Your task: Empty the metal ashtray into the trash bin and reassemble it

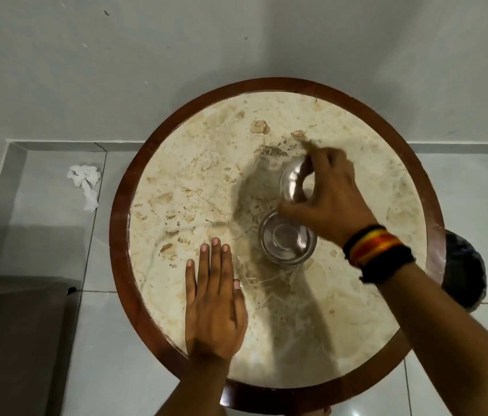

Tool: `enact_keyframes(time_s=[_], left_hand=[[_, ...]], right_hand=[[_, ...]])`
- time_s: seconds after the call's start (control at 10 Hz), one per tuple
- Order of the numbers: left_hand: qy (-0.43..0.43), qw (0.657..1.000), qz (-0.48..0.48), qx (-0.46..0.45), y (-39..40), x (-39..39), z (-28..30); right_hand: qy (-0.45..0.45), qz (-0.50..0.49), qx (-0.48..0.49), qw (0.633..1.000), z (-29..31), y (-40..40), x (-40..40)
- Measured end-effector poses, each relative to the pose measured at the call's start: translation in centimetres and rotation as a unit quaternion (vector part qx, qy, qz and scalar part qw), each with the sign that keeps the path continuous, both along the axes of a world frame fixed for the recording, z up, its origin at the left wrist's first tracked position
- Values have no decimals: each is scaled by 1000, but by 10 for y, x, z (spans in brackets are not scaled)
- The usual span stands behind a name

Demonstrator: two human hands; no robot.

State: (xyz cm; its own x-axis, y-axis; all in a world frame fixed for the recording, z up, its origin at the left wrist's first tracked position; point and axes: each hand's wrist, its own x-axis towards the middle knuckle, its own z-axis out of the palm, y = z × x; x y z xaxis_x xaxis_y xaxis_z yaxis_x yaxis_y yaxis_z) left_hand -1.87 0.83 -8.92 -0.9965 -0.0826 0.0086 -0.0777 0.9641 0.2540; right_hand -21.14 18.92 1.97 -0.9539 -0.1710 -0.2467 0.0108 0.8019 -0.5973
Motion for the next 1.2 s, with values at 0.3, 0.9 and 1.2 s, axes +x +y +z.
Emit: enact_keyframes(time_s=[0.3,0.9,1.2], left_hand=[[0,1000,2,-8,1,-1,1],[-1,1000,-2,15,-2,-2,-1],[31,996,-30,75,-6,-11,12]], right_hand=[[36,96,94,990,-29,-17,66],[138,59,84,985,-44,-26,60],[260,-57,155,951,-37,-40,55]])
